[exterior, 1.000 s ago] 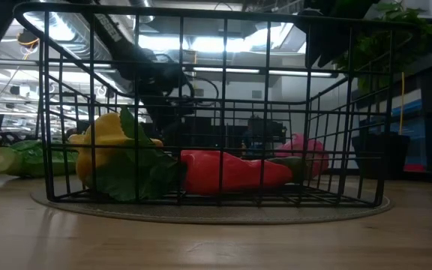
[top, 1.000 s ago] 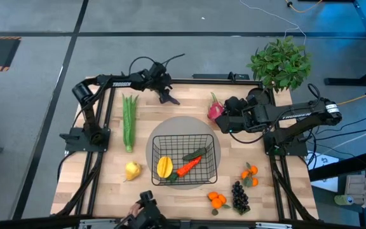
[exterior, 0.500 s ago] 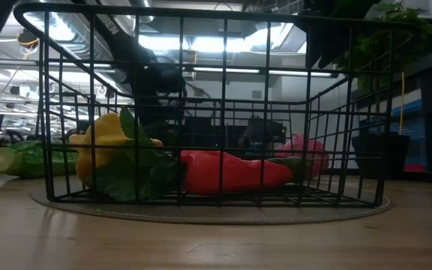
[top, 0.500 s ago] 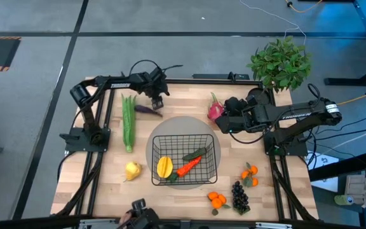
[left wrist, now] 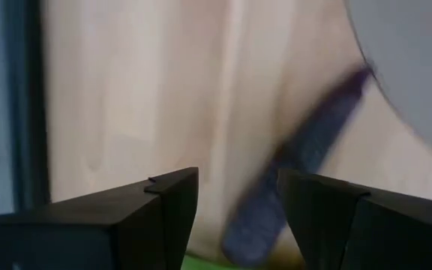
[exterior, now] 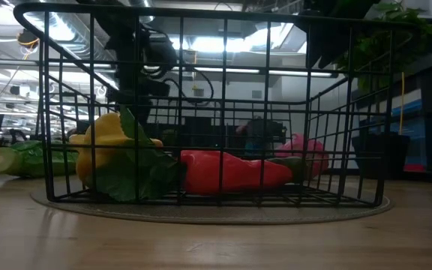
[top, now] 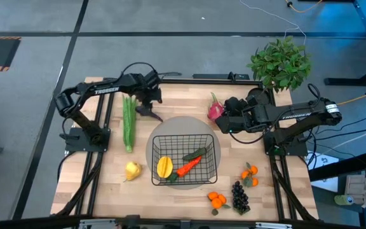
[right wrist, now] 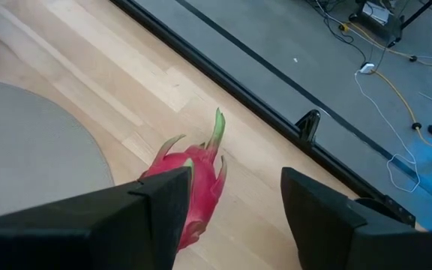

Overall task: Build produce basket
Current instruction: Put the eggplant into the wire basket

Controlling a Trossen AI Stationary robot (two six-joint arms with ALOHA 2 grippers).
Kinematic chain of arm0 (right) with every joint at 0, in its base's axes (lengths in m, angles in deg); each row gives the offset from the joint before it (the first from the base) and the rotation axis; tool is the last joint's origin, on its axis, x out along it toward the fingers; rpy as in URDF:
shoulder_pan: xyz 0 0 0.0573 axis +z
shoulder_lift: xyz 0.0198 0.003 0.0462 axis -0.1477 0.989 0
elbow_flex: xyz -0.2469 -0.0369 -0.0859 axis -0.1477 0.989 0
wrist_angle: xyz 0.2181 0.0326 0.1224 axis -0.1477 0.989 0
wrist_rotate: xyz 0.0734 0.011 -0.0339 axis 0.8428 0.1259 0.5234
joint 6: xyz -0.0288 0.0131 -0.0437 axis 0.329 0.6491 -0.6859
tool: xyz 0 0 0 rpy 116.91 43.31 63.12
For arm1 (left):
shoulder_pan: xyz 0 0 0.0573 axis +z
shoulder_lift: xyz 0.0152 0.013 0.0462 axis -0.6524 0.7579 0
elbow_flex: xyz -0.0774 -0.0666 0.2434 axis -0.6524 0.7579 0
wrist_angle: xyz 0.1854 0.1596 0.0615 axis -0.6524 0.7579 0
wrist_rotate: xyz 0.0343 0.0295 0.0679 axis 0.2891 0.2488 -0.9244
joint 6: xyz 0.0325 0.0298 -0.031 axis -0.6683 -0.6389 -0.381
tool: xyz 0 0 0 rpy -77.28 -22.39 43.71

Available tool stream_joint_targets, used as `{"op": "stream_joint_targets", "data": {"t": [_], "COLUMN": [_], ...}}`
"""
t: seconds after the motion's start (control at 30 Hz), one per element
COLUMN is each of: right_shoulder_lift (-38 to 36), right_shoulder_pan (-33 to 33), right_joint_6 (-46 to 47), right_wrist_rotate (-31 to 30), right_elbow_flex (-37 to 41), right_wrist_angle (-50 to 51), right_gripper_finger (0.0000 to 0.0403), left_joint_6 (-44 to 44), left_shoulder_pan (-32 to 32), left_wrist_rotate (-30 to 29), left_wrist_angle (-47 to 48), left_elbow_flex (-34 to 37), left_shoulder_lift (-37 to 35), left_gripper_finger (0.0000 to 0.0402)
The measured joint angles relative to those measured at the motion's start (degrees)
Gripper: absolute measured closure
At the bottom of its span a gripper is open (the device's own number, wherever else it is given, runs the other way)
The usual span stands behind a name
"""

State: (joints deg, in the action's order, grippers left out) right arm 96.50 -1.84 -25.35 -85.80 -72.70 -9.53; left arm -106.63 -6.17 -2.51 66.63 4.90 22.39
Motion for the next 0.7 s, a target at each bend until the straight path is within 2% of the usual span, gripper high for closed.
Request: {"op": "stream_joint_targets", "data": {"t": [0.27,0.7], "right_shoulder_lift": [0.00,0.00], "right_shoulder_pan": [0.02,0.02], "right_joint_6": [0.00,-0.02], "right_wrist_rotate": [-0.36,0.00], "right_elbow_flex": [0.00,0.00], "right_wrist_angle": [-0.06,-0.06], "right_gripper_finger": [0.0199,0.0199], "left_joint_6": [-8.82,-9.10], "left_shoulder_pan": [-4.05,-6.04], "left_wrist_rotate": [0.04,-0.61], "left_wrist_angle": [0.30,-0.04], "left_elbow_flex": [0.02,0.04], "left_shoulder_lift": [3.55,11.20], "left_gripper_finger": [0.0229,0.0229]}}
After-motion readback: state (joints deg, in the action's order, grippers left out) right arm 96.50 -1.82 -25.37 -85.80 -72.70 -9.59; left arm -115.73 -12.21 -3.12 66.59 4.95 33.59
